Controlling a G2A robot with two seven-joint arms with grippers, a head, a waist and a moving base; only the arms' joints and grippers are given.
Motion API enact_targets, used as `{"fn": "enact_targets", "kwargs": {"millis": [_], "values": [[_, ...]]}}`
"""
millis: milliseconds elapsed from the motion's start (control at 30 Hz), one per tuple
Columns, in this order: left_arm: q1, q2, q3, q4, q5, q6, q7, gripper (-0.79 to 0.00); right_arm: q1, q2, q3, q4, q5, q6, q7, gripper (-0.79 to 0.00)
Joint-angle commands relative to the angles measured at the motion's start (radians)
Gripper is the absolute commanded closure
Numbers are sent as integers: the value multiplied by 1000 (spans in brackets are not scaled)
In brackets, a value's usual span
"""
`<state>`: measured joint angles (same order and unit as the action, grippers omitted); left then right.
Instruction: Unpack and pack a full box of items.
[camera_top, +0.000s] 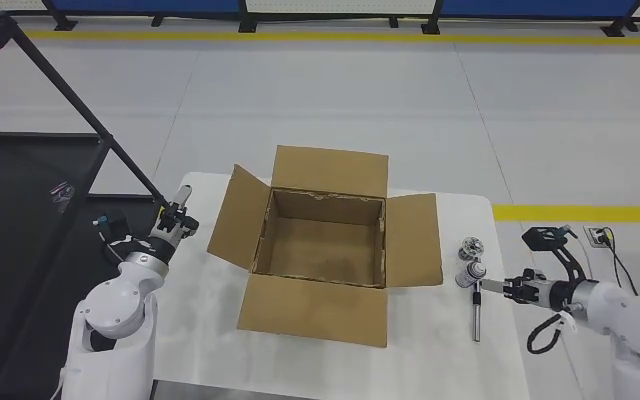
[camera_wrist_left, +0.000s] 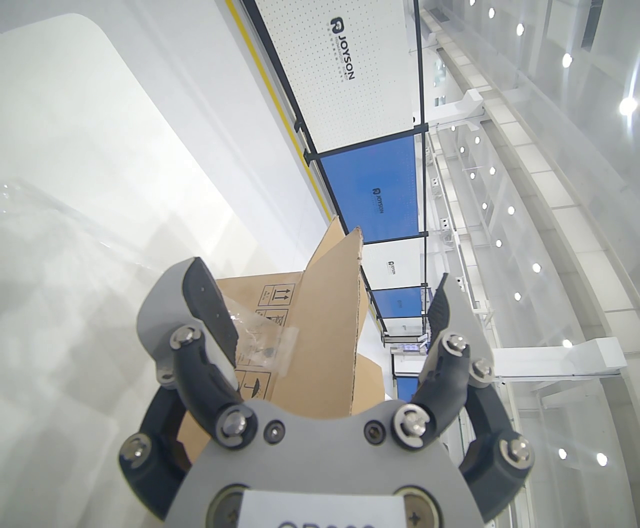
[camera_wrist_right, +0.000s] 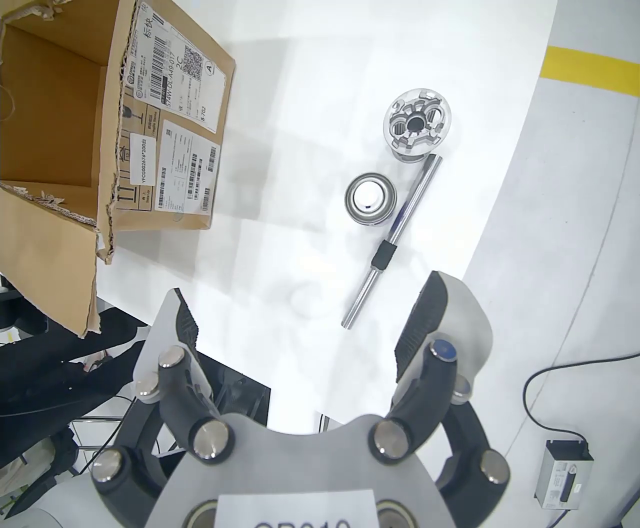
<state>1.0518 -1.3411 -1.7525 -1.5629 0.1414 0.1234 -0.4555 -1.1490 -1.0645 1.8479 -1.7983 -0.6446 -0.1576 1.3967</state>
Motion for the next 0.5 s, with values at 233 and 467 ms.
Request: {"fn": "enact_targets", "kwargs": {"millis": [233, 467], "values": [[0, 0, 0, 0, 0, 0, 0, -785, -48, 5, -144, 55, -237, -26, -151, -785], [0, 0, 0, 0, 0, 0, 0, -785, -47, 0, -226, 157, -315, 32, -257, -785]]}}
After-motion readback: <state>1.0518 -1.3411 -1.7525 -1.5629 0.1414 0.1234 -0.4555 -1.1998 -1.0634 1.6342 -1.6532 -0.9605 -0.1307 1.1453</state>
